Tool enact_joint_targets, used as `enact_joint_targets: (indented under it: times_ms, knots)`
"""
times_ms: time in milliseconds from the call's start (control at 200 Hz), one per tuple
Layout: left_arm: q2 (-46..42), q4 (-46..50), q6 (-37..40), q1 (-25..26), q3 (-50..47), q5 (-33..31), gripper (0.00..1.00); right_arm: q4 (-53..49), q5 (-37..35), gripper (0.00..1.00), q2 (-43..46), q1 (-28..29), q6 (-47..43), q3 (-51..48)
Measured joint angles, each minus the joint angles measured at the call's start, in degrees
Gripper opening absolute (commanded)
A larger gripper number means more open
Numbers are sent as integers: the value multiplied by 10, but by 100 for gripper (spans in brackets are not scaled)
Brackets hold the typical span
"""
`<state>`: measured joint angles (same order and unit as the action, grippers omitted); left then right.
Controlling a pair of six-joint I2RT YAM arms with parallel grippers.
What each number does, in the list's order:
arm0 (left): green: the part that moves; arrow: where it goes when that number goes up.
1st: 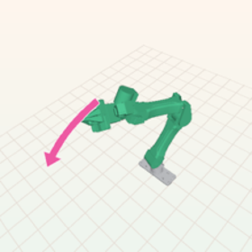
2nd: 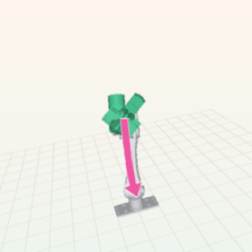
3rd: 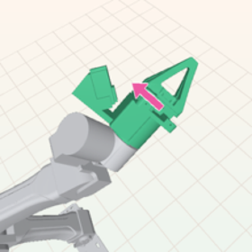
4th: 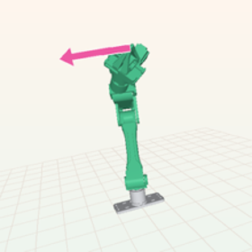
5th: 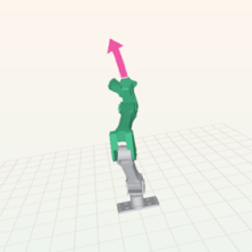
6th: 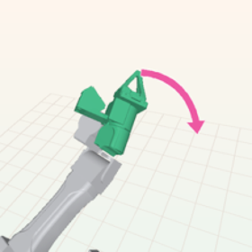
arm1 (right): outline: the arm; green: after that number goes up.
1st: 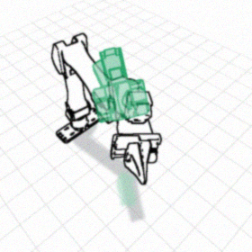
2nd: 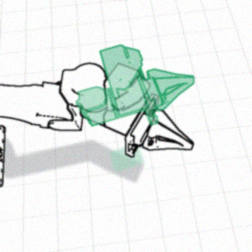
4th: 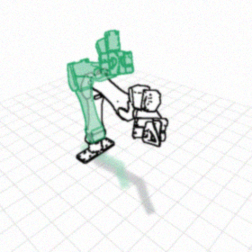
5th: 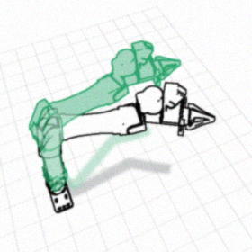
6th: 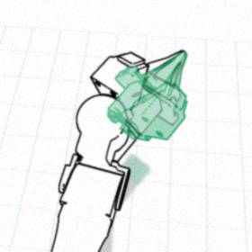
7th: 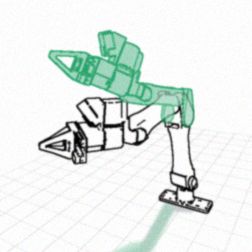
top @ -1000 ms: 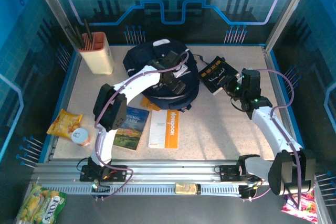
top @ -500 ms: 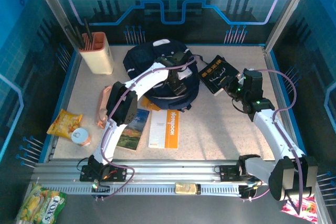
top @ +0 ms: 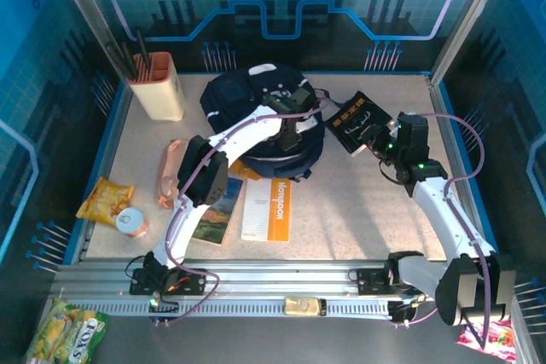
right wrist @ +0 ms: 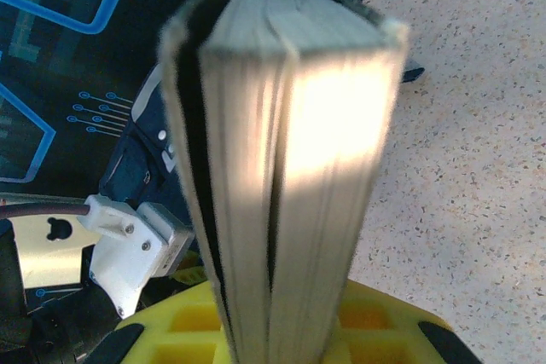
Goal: Pack books, pencil case, and school supplies into a backpack
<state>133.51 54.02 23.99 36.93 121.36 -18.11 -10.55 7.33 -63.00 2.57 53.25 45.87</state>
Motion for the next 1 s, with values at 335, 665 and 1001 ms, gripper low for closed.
enact_joint_targets:
  times_ms: [335,665,1001]
  knots:
    - [-26,-24,-21,1,-4,-7,0,-17,-3,3,11,-15,-4,0]
    - [-133,-172,-63,0,-82,-88,0,-112,-16,3,64,-19,10,4]
    - [-178,-264,-91,0,-135,-100,0,56,86,4,-8,44,111,-28]
